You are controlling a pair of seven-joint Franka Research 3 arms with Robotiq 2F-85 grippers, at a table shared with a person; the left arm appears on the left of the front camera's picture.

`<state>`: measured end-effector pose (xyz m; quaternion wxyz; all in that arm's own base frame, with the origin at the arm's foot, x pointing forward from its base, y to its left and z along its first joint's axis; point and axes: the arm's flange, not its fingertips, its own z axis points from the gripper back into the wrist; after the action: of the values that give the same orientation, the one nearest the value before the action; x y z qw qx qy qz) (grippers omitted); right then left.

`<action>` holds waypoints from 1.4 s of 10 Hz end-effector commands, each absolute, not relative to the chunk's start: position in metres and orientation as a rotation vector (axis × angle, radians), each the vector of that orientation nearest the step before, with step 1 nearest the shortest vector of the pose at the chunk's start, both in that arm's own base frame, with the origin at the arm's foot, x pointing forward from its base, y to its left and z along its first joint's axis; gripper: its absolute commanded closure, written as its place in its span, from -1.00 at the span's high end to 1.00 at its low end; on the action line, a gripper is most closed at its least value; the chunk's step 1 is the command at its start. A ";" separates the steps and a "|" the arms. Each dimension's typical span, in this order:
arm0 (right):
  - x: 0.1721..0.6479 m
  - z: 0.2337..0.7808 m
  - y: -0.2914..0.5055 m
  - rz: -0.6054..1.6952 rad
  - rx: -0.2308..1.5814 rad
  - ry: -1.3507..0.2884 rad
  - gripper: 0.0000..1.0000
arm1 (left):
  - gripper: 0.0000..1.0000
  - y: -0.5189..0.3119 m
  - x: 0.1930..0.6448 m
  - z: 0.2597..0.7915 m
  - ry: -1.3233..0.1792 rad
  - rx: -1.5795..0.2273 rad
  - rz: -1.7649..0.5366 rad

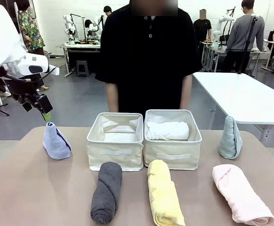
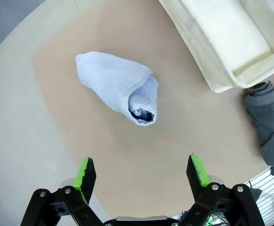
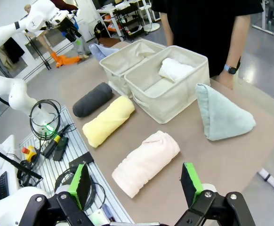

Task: Sort the towels based on their folding style.
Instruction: Pick up one triangle-folded towel and place it in the left Fabric basket.

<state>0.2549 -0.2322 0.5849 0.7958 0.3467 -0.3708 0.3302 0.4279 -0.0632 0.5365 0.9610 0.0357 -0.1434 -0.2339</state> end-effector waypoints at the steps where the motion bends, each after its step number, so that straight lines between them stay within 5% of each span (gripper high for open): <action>1: 0.256 0.586 -0.233 0.699 0.759 -0.806 1.00 | 1.00 -0.070 0.431 0.515 -0.199 0.047 -0.389; 6: 0.256 0.586 -0.233 0.699 0.759 -0.806 1.00 | 1.00 -0.071 0.463 0.483 -0.127 -0.057 0.197; 14: 0.256 0.586 -0.233 0.699 0.759 -0.806 1.00 | 1.00 -0.094 0.515 0.442 -0.088 0.056 0.308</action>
<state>0.2548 -0.2323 0.5849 0.7958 0.3466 -0.3709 0.3301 0.5125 -0.0909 0.4366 0.9889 0.0082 -0.0473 0.1405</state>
